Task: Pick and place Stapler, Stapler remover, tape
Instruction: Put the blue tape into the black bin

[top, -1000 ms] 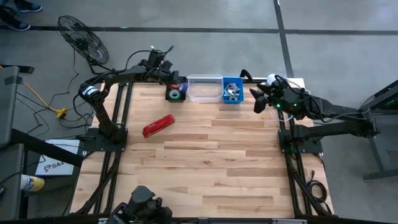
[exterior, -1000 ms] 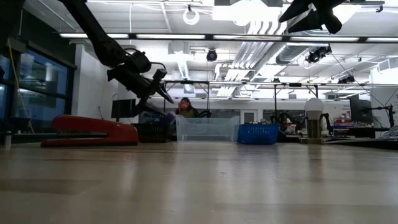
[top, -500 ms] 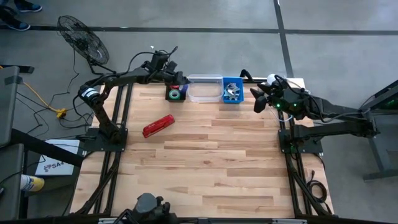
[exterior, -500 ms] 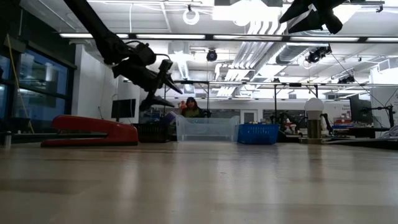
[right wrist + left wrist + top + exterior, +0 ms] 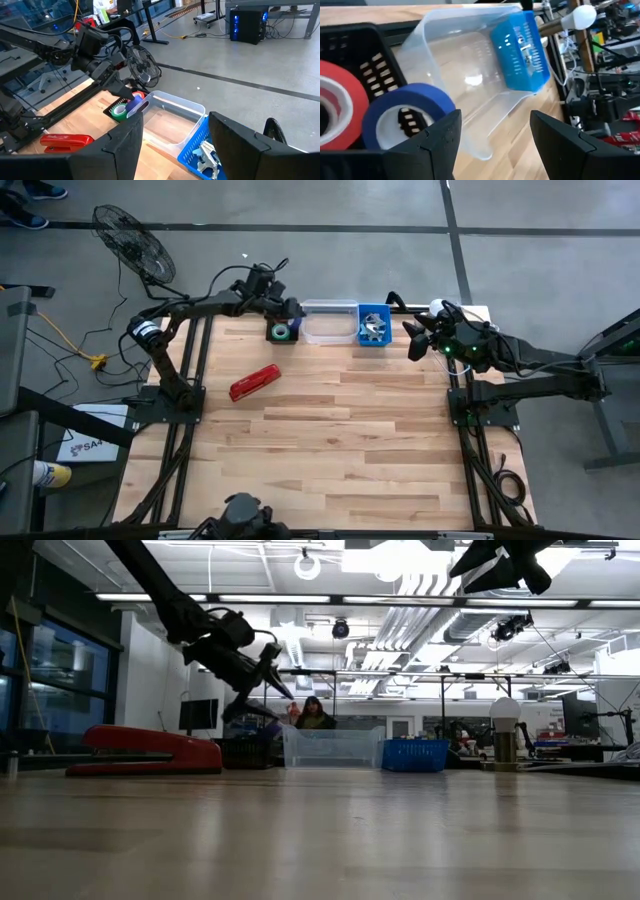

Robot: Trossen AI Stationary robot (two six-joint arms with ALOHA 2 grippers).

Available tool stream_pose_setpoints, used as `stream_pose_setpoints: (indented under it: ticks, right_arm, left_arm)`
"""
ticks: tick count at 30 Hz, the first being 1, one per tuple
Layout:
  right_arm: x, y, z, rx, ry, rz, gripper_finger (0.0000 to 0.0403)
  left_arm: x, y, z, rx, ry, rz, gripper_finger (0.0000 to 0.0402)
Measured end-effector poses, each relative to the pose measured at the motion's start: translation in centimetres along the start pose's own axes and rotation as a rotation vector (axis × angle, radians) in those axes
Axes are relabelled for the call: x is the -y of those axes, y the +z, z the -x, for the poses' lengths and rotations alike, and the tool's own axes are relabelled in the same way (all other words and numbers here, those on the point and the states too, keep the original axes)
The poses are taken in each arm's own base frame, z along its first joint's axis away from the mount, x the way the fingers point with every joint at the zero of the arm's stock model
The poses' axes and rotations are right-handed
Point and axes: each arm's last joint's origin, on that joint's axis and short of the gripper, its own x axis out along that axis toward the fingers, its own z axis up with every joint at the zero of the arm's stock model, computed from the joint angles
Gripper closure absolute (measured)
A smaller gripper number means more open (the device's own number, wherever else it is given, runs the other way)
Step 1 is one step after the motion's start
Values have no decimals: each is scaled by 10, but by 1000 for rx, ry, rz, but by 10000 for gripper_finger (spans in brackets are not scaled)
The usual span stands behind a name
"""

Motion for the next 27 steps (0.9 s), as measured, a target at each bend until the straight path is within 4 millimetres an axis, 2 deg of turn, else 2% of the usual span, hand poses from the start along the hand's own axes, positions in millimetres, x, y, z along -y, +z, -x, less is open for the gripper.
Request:
stream_pose_setpoints:
  ticks: [4, 10, 19, 27]
  right_arm:
    - [0, 0, 0, 0, 0, 0, 186]
    - [0, 0, 0, -1, 1, -1, 186]
    - [0, 0, 0, -3, 6, 0, 187]
    - [-1, 0, 0, -12, 22, -1, 187]
  left_arm:
    - [-3, -4, 0, -29, 34, -12, 167]
    - [4, -3, -3, -7, -7, -44, 167]
    - [4, -3, -2, -31, -7, -37, 167]
    - [16, -1, 12, 7, -9, -269, 167]
